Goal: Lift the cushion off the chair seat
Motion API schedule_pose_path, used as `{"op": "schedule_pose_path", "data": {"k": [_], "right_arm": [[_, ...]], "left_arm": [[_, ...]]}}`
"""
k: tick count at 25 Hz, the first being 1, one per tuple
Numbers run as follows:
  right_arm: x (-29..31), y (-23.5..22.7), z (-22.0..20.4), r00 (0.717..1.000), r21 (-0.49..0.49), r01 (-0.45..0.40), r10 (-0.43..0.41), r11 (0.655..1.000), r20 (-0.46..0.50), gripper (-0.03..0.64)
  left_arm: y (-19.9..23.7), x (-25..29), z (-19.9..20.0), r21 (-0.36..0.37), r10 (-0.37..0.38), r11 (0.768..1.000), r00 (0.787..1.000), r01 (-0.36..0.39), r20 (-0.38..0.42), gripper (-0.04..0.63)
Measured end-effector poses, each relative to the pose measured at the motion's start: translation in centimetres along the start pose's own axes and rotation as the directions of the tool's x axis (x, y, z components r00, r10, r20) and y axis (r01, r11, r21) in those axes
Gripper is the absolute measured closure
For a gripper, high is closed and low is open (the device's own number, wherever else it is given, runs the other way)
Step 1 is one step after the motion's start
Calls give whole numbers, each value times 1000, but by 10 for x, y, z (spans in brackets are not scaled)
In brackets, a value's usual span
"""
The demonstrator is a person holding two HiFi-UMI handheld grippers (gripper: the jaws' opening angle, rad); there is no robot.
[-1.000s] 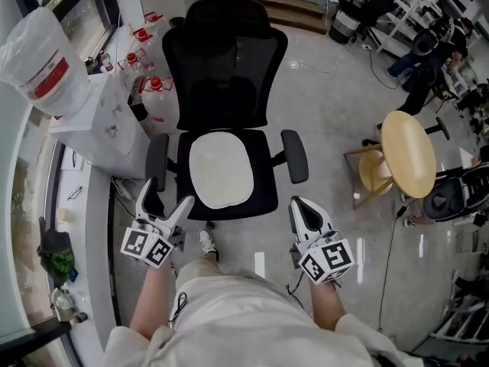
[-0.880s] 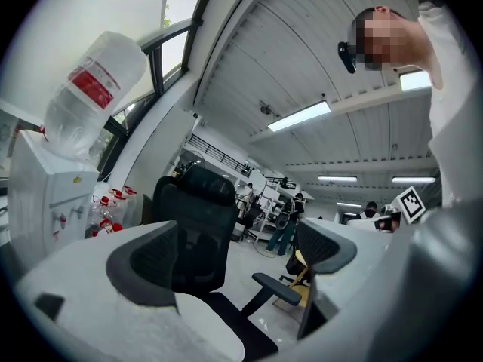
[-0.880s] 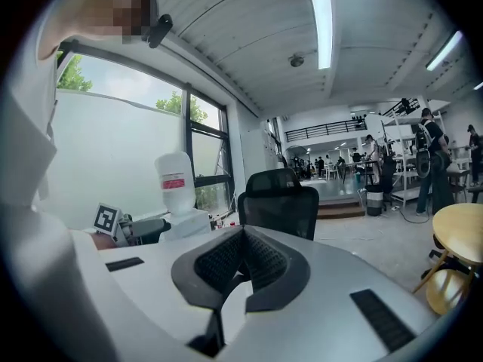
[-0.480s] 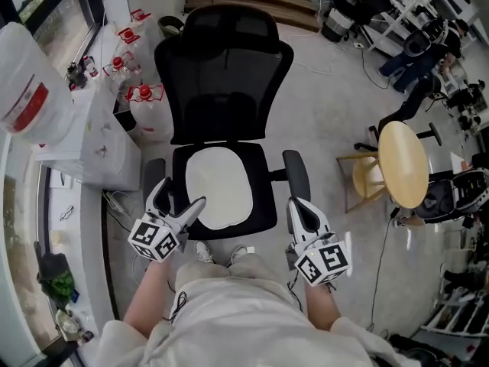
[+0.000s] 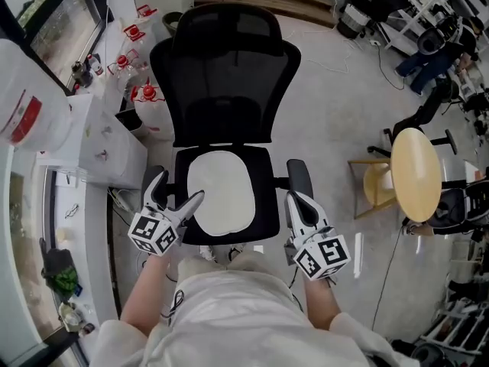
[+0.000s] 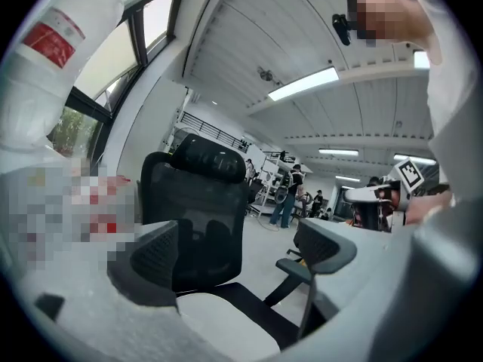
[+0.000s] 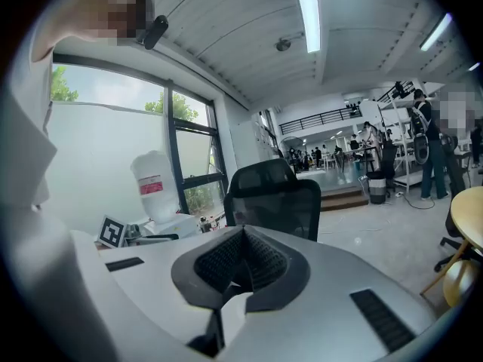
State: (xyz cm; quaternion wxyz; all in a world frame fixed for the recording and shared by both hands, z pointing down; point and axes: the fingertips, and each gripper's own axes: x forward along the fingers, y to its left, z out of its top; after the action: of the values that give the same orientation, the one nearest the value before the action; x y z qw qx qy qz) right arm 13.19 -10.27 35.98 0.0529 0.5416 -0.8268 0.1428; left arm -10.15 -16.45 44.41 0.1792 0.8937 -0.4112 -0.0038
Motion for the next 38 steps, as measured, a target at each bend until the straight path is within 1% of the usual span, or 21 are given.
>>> {"op": "schedule_pose_path", "data": {"k": [2,6,12,17,21,25,28,32,35,38], "right_arm": [[7,-7,-10,999,11,-19,19,1000,-26,615],[24,-12,-33,995,27,-52,54,998,-78,615],[59,-16,-66,985,24,-100,102,995,-136,615],[84,-15,-101,968,38,-146,151,989,-199,615],[98,-16,-130,958,60,-162,172,985,-231,615],[116,-13,-154,950,79,-192,205,978,-233,615],[125,-18,-173,946,88,-205,220,975,-237,615],[136,-29,-199,940,108,-207,228,972,-254,615],[140,-32,-214,935,119,-220,244,968,-257,615],[141,-38,-223,933,134,-222,250,966,-258,615]], "left_arm": [[4,8,-7,19,15,1000,1000,-15,-23,103],[17,20,-38,20,37,999,996,-36,-83,104],[38,48,-101,-27,73,997,990,-76,-121,104],[66,65,-147,-65,123,989,980,-135,-154,104],[81,80,-180,-74,132,986,972,-148,-194,104],[101,96,-219,-59,132,987,960,-150,-247,104],[115,110,-249,-51,133,987,949,-153,-287,104],[132,129,-288,-26,133,988,927,-151,-351,106],[147,139,-308,-24,146,986,911,-168,-387,105],[157,150,-319,-32,160,981,896,-190,-414,106]]}}
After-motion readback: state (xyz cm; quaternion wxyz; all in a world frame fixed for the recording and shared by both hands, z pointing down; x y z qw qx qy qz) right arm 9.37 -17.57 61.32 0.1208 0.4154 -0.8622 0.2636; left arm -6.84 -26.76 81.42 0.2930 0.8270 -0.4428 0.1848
